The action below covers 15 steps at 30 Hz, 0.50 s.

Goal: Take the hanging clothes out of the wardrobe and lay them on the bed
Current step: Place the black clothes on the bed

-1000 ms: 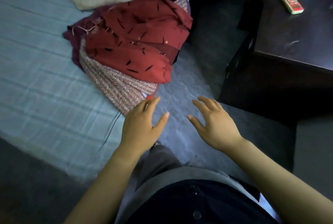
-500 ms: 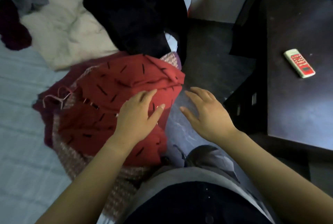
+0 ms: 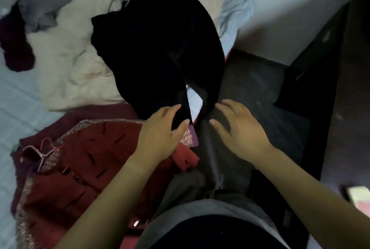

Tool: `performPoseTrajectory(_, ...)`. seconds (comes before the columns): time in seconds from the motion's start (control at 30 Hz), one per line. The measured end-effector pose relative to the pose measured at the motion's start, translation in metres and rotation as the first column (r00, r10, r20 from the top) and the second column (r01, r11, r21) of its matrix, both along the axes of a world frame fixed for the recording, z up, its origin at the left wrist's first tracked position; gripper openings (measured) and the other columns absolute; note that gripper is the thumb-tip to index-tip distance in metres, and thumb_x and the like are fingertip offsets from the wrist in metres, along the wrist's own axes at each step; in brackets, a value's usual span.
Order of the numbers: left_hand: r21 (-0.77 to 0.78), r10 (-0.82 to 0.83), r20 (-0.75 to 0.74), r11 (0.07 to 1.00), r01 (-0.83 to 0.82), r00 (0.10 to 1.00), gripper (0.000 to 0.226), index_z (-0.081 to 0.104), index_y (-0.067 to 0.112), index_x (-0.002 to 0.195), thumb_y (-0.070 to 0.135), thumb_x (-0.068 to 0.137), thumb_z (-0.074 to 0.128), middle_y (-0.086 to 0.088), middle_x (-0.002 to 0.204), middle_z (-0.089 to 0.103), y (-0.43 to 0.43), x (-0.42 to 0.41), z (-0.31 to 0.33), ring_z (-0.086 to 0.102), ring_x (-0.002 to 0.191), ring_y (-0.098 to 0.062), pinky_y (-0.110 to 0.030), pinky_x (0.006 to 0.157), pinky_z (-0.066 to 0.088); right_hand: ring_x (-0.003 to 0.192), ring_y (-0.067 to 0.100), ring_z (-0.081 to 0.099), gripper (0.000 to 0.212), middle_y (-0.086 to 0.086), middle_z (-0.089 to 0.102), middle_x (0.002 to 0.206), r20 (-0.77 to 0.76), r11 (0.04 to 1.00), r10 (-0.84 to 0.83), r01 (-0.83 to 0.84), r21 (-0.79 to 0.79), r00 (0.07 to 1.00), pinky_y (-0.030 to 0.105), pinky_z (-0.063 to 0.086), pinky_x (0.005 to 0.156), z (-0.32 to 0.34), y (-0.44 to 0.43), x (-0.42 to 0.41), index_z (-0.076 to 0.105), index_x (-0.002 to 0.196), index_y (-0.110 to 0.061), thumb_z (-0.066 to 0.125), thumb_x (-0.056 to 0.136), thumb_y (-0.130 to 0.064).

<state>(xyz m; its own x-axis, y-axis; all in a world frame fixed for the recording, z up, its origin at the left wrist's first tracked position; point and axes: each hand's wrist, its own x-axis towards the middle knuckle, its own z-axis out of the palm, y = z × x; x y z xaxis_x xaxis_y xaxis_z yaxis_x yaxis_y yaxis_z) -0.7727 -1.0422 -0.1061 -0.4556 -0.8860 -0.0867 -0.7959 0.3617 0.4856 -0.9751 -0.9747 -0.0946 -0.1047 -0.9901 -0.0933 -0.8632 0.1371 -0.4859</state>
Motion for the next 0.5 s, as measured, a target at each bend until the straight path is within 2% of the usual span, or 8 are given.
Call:
performPoseTrajectory(0.1,0.003,0.137,-0.018,0.991,-0.137,0.990,0.054,0.042,0.020,0.139,0.050,0.094,0.042,-0.001,0.136,0.049,-0.048,-0.001,-0.003,0.058,0.105,-0.021,-0.034,0.091,0.045,0.134,0.024,0.033,0.055,0.008,0.041,0.144,0.012,0.993,0.117,-0.117,-0.016,0.993,0.037,0.033,0.108,-0.002,-0.076,-0.003,0.046,0.137,-0.012,0.046,0.094,-0.046)
performPoseTrajectory(0.2,0.024,0.251,-0.023,0.968,-0.251,0.968,0.052,0.041,0.023,0.140,0.049,0.094,0.042,0.002,0.138,0.047,-0.097,0.001,-0.012,0.048,0.122,-0.018,-0.034,0.095,0.043,0.138,0.018,0.026,0.058,0.002,0.034,0.149,0.014,0.967,0.254,-0.255,0.011,0.967,0.031,0.025,0.110,-0.006,-0.146,0.001,0.039,0.142,-0.016,0.039,0.095,-0.051)
performPoseTrajectory(0.37,-0.010,0.347,-0.048,0.937,-0.348,0.937,0.062,0.044,0.021,0.137,0.058,0.089,0.033,-0.001,0.135,0.051,-0.195,0.014,-0.010,0.049,0.121,-0.019,-0.034,0.092,0.043,0.139,0.019,0.024,0.060,0.002,0.032,0.150,-0.018,0.913,0.409,-0.409,0.008,0.912,0.029,0.023,0.111,0.003,-0.262,-0.003,0.036,0.143,-0.017,0.034,0.095,-0.053)
performPoseTrajectory(0.5,-0.006,0.385,-0.030,0.923,-0.385,0.923,0.065,0.045,0.021,0.137,0.060,0.086,0.031,-0.002,0.133,0.051,-0.270,0.021,-0.004,0.049,0.119,-0.021,-0.035,0.089,0.044,0.138,0.021,0.027,0.056,0.004,0.034,0.148,-0.037,0.872,0.489,-0.489,-0.007,0.872,0.030,0.025,0.110,0.012,-0.363,-0.012,0.038,0.143,-0.016,0.042,0.096,-0.046)
